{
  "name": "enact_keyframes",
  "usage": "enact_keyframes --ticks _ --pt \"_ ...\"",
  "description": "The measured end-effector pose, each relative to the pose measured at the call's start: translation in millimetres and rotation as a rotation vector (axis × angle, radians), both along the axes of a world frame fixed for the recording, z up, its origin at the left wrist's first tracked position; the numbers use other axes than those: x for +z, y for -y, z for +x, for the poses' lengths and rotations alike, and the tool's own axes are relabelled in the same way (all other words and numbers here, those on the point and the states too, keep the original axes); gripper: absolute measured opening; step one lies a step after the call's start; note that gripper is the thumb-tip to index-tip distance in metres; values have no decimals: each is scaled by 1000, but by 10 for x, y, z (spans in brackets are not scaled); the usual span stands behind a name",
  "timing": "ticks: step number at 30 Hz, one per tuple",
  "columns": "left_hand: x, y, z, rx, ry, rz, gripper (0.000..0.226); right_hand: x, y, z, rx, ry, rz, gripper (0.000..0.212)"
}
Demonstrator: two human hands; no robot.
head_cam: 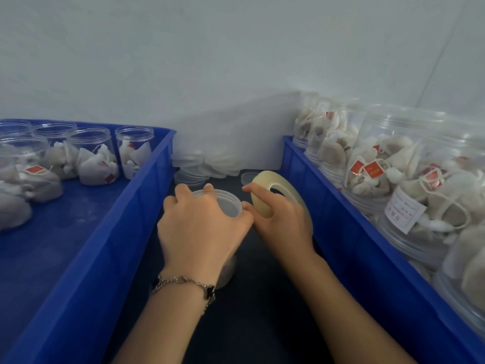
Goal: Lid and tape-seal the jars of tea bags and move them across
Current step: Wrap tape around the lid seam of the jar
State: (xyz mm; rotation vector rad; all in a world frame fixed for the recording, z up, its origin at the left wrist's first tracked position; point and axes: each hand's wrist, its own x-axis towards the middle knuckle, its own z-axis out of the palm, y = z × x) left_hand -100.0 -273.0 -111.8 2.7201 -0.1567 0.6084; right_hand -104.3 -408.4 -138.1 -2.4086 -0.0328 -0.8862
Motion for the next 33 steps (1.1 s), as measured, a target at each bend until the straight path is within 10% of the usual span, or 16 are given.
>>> enact_keyframes --ticks 13,18,25,33 --pt "23 58 -81 -65 -46 -55 93 -259 -90 491 41 -608 -149 46" --pt "24 32 -105 -109 -88 -109 102 -209 -110 322 -108 -406 -314 28" --pt "-17 -130 -53 -24 -161 -1123 51 36 -516 -566 -185 88 804 18" --pt "-255 -100 -203 -130 -245 -1206 11 121 -571 -639 242 -422 843 99"
